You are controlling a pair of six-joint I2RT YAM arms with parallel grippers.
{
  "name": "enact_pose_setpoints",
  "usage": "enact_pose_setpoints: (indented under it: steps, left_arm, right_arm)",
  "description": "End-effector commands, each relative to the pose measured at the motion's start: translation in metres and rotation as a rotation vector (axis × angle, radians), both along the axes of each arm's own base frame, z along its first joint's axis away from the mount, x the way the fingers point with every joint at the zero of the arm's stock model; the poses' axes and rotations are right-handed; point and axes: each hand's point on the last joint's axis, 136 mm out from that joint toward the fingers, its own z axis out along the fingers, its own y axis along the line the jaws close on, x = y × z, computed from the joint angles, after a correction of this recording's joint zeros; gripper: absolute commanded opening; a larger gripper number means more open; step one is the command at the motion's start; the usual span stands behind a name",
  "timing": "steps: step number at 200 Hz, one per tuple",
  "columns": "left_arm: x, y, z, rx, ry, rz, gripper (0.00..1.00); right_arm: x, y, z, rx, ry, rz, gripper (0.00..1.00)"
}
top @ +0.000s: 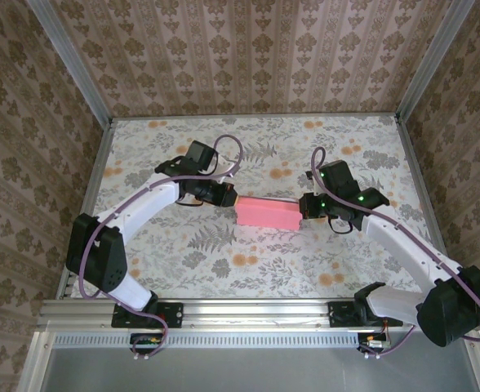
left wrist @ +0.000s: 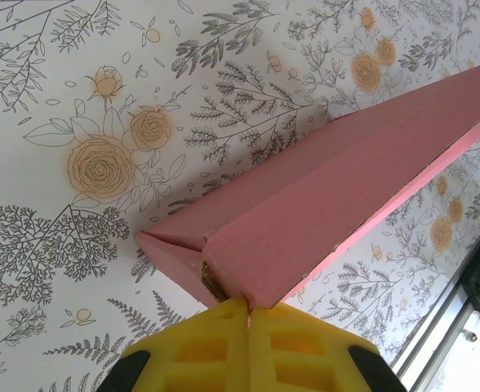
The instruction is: Fold the paper box
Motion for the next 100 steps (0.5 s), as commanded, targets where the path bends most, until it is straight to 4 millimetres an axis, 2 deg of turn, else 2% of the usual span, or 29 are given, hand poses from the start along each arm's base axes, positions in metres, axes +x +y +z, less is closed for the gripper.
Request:
enact_pose_setpoints:
  steps: [1,100]
  left_arm:
    - [-0.0203,0.0069,-0.0203,0.069,0.066,-0.02,0.02]
    - [-0.0202,0.0112,-0.0255,0.101,0.063,-0.016,0.0]
  right_arm:
    - [-0.0126,-0.0073,-0.0093,-0.057,0.028,0.013,0.01]
    - [-0.0142,-0.0149,-0.0065,-0.099,0.018,0.01,0.01]
